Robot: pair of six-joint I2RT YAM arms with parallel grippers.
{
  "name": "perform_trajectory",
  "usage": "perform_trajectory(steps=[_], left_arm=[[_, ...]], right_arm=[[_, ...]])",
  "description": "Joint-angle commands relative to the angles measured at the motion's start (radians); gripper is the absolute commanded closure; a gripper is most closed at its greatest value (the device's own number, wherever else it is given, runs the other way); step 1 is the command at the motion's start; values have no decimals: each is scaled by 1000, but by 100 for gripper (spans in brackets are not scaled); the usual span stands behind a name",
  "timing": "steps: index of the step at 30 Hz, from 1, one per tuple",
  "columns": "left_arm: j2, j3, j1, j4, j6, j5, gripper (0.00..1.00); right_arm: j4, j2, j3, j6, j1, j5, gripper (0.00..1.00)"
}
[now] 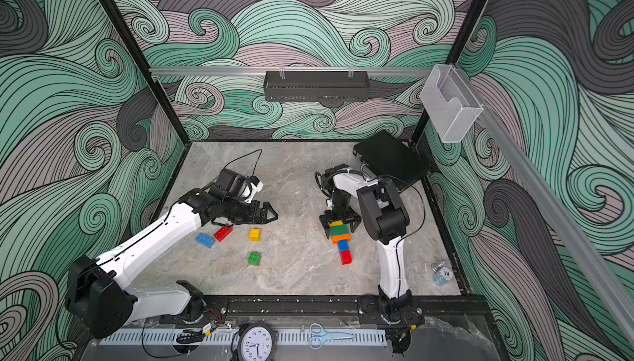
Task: Assemble an ice cream with lego
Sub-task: Adjust the lego brick at the center of the board.
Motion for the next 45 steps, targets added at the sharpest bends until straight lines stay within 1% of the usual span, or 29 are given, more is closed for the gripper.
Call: perform_trajectory(steps=[1, 5, 9, 14, 18, 23, 25, 27, 30, 33, 37, 41, 45], left_arm=[[-1, 40, 6, -22, -1, -2, 5], [1, 20, 6, 7, -3, -22, 5], [0, 19, 6, 29, -22, -46, 5], [-18, 25, 7, 34, -35, -108, 5], [-41, 26, 6, 12, -39, -177, 5], [-65, 31, 6, -37, -47, -284, 5], [-67, 36, 7, -68, -65, -350, 6], [-67, 35, 8, -88, -79, -384, 7], [-60, 26, 8, -117, -114, -419, 11], [-33, 15, 9, -156, -153, -424, 16], [17, -18, 9, -163, -193, -395, 24], [88, -38, 5, -144, -219, -362, 29], [174, -30, -2, -140, -212, -346, 31]], right_arm=[[28, -66, -1, 33, -1, 56, 1], [48, -163, 3, 65, 7, 105, 1], [47, -249, 33, 69, 16, 120, 1], [59, -320, 84, 73, 46, 107, 1], [103, -382, 92, 90, 73, 95, 1], [175, -453, 47, 111, 97, 62, 1], [228, -490, 5, 118, 104, 37, 1], [290, -533, -42, 122, 110, 10, 1], [375, -597, -110, 131, 122, -10, 1], [424, -648, -153, 143, 135, -30, 1], [491, -718, -214, 168, 149, -61, 1], [540, -804, -278, 215, 165, -78, 1], [547, -862, -326, 268, 177, -71, 1]])
